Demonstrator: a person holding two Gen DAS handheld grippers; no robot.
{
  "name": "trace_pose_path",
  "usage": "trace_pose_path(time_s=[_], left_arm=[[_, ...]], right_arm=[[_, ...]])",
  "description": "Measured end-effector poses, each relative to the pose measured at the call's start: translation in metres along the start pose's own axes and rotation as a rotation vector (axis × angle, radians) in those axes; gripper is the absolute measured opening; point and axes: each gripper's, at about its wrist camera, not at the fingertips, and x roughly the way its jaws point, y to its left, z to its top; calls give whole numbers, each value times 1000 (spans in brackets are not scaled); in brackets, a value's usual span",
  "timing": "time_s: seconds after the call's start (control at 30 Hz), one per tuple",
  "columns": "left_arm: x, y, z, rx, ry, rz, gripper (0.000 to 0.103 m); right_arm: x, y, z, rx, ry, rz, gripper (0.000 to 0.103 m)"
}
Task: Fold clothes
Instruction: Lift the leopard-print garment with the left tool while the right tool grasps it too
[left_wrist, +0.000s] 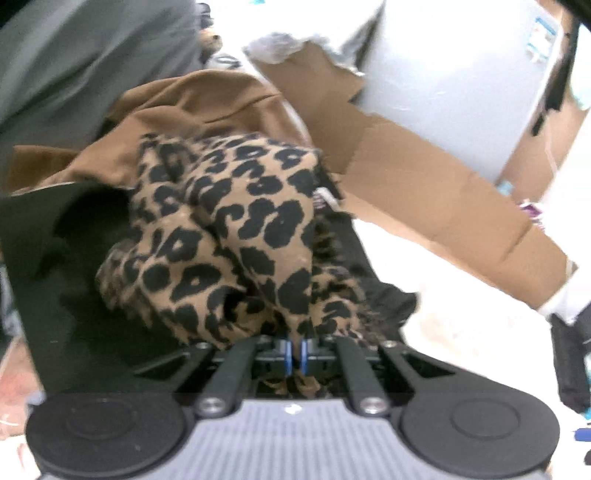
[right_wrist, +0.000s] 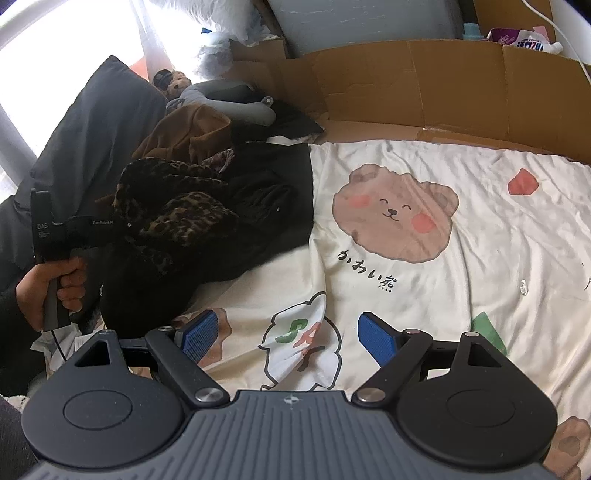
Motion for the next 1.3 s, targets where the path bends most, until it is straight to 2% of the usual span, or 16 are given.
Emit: trace_pose_path(time_s=[0.23,0.6,0.7,0.87,1.0,1.13,1.3], left_arm=[[0,-57,-1,41,6,-186,4],[18,-117,-7,45,56,-391,4],[20,-134,-12,46,66,-446,4],[26,-154,-20,33,91,-518,4],[27,-163,-23,-3,108,-579,4],[27,-171,-28,-8,131,-629,4],[35,-172,-43,-2,187,-626,4]], right_arm=[[1,-4,3,50,-16,38,87],[8,3,16,98,-48,117,87],[10,5,20,109,-56,140,80],[21,9,21,140,-43,187,76],[29,8,18,165,-22,223,65],[27,-7,15,236,-48,211,64],[23,-22,15,306,-86,155,64]])
